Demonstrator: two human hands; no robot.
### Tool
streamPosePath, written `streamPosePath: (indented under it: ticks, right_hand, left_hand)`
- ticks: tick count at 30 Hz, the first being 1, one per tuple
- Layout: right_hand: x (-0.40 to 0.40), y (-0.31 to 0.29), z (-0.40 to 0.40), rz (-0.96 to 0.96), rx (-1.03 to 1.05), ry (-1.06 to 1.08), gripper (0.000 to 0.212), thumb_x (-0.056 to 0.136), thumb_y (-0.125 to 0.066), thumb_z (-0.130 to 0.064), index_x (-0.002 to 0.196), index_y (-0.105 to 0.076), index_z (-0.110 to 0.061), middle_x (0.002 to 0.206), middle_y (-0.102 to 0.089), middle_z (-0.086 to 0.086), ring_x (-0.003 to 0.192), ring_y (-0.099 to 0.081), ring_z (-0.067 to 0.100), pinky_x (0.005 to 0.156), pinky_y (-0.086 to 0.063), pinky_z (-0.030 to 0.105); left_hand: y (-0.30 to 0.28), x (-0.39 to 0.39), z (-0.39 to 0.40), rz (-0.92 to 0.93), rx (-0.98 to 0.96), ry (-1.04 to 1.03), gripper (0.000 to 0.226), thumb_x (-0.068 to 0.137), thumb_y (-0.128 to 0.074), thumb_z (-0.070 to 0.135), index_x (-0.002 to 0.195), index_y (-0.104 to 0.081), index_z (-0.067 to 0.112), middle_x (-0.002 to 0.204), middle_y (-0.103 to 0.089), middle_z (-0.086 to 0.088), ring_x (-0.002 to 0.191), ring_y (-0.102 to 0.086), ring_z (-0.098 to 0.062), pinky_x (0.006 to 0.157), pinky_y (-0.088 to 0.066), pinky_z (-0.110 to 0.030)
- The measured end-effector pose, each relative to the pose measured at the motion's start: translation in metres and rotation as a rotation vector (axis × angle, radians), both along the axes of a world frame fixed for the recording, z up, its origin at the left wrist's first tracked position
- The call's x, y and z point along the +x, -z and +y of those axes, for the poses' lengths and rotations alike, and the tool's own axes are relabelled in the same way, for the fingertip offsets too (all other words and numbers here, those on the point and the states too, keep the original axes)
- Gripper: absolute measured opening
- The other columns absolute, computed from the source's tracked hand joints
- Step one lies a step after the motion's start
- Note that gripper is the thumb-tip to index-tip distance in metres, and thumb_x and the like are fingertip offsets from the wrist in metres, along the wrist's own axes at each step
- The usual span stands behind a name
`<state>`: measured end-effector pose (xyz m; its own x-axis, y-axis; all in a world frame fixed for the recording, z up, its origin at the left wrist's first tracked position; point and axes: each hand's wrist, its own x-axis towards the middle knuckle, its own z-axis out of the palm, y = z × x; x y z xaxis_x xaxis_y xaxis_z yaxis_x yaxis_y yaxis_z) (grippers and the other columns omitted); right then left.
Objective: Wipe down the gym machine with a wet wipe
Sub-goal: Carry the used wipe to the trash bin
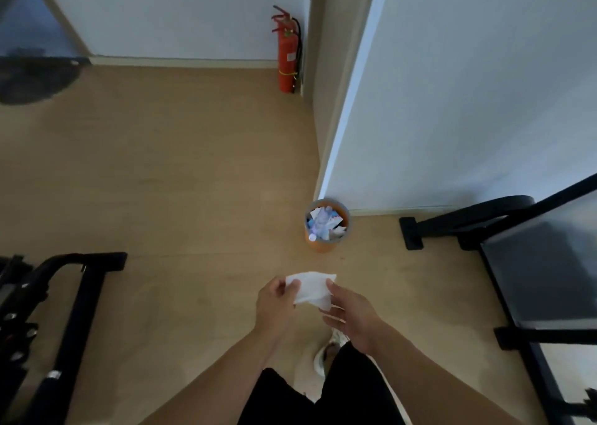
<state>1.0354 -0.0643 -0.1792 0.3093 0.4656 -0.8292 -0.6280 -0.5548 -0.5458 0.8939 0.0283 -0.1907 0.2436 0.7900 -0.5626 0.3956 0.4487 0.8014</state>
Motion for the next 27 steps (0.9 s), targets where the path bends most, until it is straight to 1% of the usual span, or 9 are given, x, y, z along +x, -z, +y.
streamPosePath:
  ticks: [3, 5, 9, 11, 16, 18, 21, 24, 27]
  right_hand:
    - [0.055, 0.010, 0.037, -0.003, -0.004, -0.052, 0.040, 0.088, -0.076, -0.036, 0.117, -0.072, -0.009, 0.099, -0.076, 0.007, 0.090, -0.070, 0.023, 0.069, -0.055, 0.030]
    - [0.094, 0.017, 0.061, -0.008, -0.006, -0.140, 0.036, 0.089, -0.077, -0.033, 0.117, -0.072, -0.010, 0.098, -0.077, 0.005, 0.089, -0.070, 0.021, 0.070, -0.055, 0.029]
    - [0.167, 0.032, 0.111, -0.049, -0.047, -0.323, 0.031, 0.088, -0.079, -0.030, 0.112, -0.072, -0.012, 0.097, -0.077, 0.004, 0.084, -0.071, 0.018, 0.074, -0.056, 0.029]
    - [0.196, 0.040, 0.133, -0.104, -0.062, -0.411, 0.030, 0.089, -0.077, -0.032, 0.112, -0.071, -0.014, 0.099, -0.077, 0.003, 0.081, -0.072, 0.017, 0.073, -0.057, 0.029]
    - [0.260, 0.084, 0.176, -0.245, -0.133, -0.460, 0.014, 0.091, -0.076, -0.024, 0.101, -0.071, -0.017, 0.096, -0.076, 0.006, 0.068, -0.069, 0.017, 0.068, -0.056, 0.033]
    - [0.280, 0.114, 0.189, -0.286, -0.172, -0.425, 0.017, 0.090, -0.077, -0.021, 0.104, -0.071, -0.016, 0.094, -0.076, 0.007, 0.066, -0.068, 0.017, 0.064, -0.055, 0.031]
    - [0.303, 0.170, 0.206, -0.383, -0.273, -0.382, 0.014, 0.088, -0.076, -0.023, 0.100, -0.070, -0.018, 0.091, -0.076, 0.007, 0.069, -0.071, 0.020, 0.065, -0.057, 0.034]
    - [0.320, 0.242, 0.215, -0.446, -0.380, -0.378, 0.019, 0.084, -0.071, -0.029, 0.098, -0.072, -0.015, 0.089, -0.075, 0.008, 0.080, -0.074, 0.029, 0.077, -0.060, 0.047]
    - [0.331, 0.324, 0.225, -0.503, -0.428, -0.482, 0.031, 0.083, -0.067, -0.031, 0.104, -0.072, -0.009, 0.092, -0.074, 0.012, 0.089, -0.072, 0.034, 0.081, -0.060, 0.048]
  left_hand:
    - [0.012, 0.048, 0.038, -0.007, -0.020, -0.025, 0.016, 0.093, -0.071, 0.021, 0.087, -0.070, 0.005, 0.081, -0.072, -0.013, 0.074, -0.065, -0.026, 0.075, -0.056, -0.046]
    - [0.023, 0.082, 0.061, -0.013, -0.042, -0.040, 0.016, 0.092, -0.070, 0.021, 0.089, -0.070, 0.006, 0.083, -0.073, -0.012, 0.076, -0.063, -0.021, 0.078, -0.057, -0.047]
    - [0.051, 0.146, 0.100, -0.013, -0.121, -0.070, 0.043, 0.068, -0.069, 0.056, 0.088, -0.071, 0.018, 0.085, -0.076, -0.002, 0.088, -0.072, -0.027, 0.087, -0.057, -0.055]
    - [0.067, 0.173, 0.115, -0.015, -0.153, -0.050, 0.051, 0.061, -0.067, 0.062, 0.087, -0.072, 0.018, 0.085, -0.077, -0.002, 0.089, -0.073, -0.028, 0.088, -0.057, -0.056]
    - [0.088, 0.235, 0.151, 0.003, -0.250, 0.033, 0.015, 0.067, -0.069, 0.052, 0.071, -0.073, 0.038, 0.070, -0.070, 0.006, 0.075, -0.066, -0.019, 0.084, -0.057, -0.053]
    - [0.102, 0.253, 0.167, -0.005, -0.294, 0.027, 0.009, 0.077, -0.076, 0.042, 0.079, -0.073, 0.034, 0.074, -0.070, 0.010, 0.075, -0.064, -0.016, 0.084, -0.057, -0.051]
    - [0.144, 0.270, 0.190, -0.046, -0.300, -0.009, 0.018, 0.087, -0.078, 0.024, 0.098, -0.066, 0.032, 0.105, -0.070, 0.007, 0.086, -0.065, -0.009, 0.084, -0.052, -0.038]
    - [0.197, 0.271, 0.210, -0.025, -0.300, 0.036, 0.017, 0.076, -0.078, 0.047, 0.087, -0.068, 0.056, 0.112, -0.071, 0.010, 0.089, -0.066, -0.011, 0.084, -0.052, -0.037]
    - [0.248, 0.269, 0.219, -0.027, -0.286, -0.019, 0.035, 0.063, -0.074, 0.062, 0.097, -0.067, 0.054, 0.112, -0.074, 0.008, 0.087, -0.068, -0.011, 0.081, -0.051, -0.039]
